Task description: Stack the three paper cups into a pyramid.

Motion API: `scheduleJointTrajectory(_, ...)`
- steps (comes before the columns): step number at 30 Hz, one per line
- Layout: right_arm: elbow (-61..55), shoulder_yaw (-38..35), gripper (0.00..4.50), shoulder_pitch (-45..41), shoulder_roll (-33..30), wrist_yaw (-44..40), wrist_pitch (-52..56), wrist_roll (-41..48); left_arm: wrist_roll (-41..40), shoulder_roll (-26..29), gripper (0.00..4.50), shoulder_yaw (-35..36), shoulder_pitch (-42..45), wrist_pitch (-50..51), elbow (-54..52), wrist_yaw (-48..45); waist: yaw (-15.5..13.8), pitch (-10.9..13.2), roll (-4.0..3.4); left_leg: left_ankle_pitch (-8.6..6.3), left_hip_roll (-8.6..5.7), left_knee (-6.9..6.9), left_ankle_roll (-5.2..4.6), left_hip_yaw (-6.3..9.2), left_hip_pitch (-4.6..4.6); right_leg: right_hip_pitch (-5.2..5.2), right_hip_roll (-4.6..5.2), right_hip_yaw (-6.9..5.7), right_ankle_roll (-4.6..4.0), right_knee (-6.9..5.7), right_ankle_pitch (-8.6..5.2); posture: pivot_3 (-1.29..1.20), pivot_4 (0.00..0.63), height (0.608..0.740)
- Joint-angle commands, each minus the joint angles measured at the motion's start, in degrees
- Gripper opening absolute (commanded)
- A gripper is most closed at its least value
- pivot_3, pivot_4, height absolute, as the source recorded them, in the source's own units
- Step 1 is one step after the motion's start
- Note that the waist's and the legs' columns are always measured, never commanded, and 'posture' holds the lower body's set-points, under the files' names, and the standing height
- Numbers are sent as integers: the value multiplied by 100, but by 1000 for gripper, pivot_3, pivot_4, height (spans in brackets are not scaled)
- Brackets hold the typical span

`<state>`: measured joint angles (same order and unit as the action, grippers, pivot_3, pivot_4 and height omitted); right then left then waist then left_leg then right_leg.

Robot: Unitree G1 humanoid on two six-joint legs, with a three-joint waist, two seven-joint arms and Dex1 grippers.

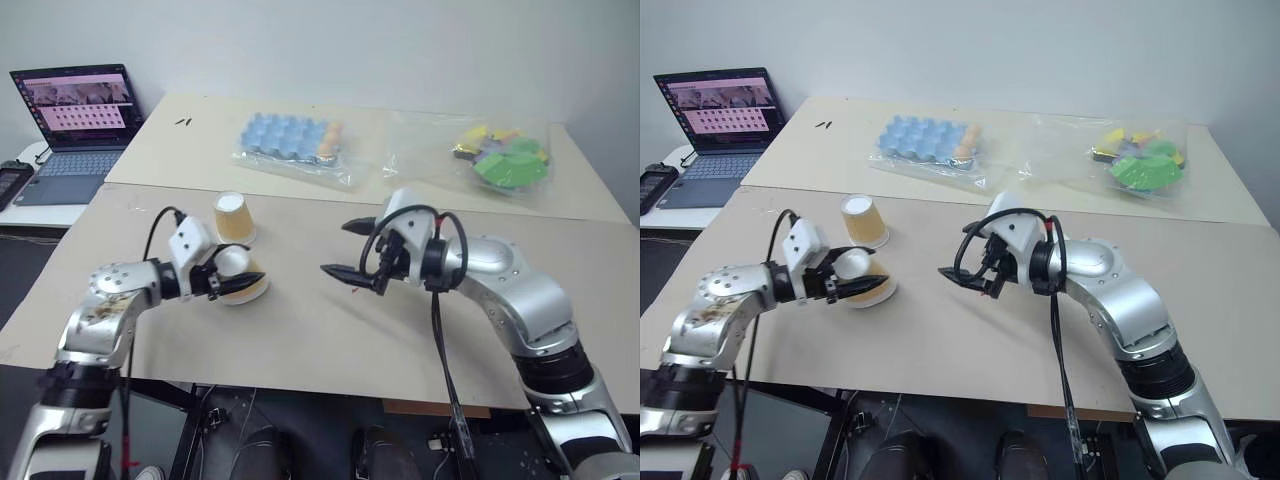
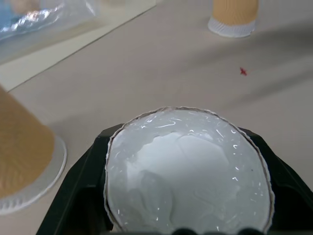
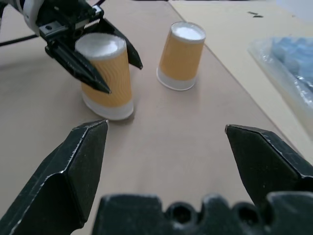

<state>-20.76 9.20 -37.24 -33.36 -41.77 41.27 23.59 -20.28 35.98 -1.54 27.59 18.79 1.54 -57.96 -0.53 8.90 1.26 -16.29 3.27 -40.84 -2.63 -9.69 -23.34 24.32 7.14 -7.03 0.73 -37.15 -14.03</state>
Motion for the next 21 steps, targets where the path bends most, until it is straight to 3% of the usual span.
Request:
scheduleJointTrajectory(1, -201, -470, 4500, -224, -96, 46, 90, 156, 233, -647, 2652, -680, 605, -170, 187, -85, -15, -1, 0, 0, -1, 0, 0, 0, 1, -5, 0, -1, 0, -3, 0, 0, 150, 733)
scheduleJointTrajectory(7, -359, -545, 4500, -182, -124, 89, 219, 236, 855, -1423, 2652, -1337, 1096, -833, 1362, -130, 67, -1, 1, 1, -8, 8, 0, -9, 1, -4, -1, -2, 3, -4, -1, 0, 150, 733)
scheduleJointTrajectory(12, -596, -597, 4500, -99, -138, 176, 402, 350, 1197, -1783, 2652, -1465, 1383, -1338, 2254, -109, 38, -3, 0, 1, -13, -1, -2, -1, 11, -14, 8, -2, 5, 5, -3, 0, 150, 733)
scheduleJointTrajectory(14, -614, -621, 4500, -91, -144, 199, 432, 372, 1143, -1774, 3658, -1379, 1363, -1397, 2239, -203, 28, -3, 0, 5, -20, -5, -8, 6, 12, -14, 19, -1, 6, 2, -2, 0, 150, 733)
scheduleJointTrajectory(15, -616, -621, 4500, -85, -141, 204, 441, 372, 1083, -1765, 3860, -1324, 1348, -1393, 2188, -254, 33, -3, 0, 6, -21, -7, -10, 11, 14, -15, 22, 1, 7, -1, -2, 0, 150, 733)
scheduleJointTrajectory(16, -609, -615, 4500, -77, -137, 201, 441, 367, 1034, -1742, 4364, -1276, 1334, -1327, 2094, -295, 38, -3, 0, 6, -22, -8, -12, 12, 10, -11, 23, 2, 9, -2, 0, 0, 150, 733)
scheduleJointTrajectory(21, -502, -567, 4500, -82, -54, 153, 383, 369, 627, -1485, 4446, -927, 1206, -548, 1095, -350, 50, -2, 0, 8, -22, -4, -14, 16, -2, 1, 23, 0, 9, -2, 0, 0, 150, 733)
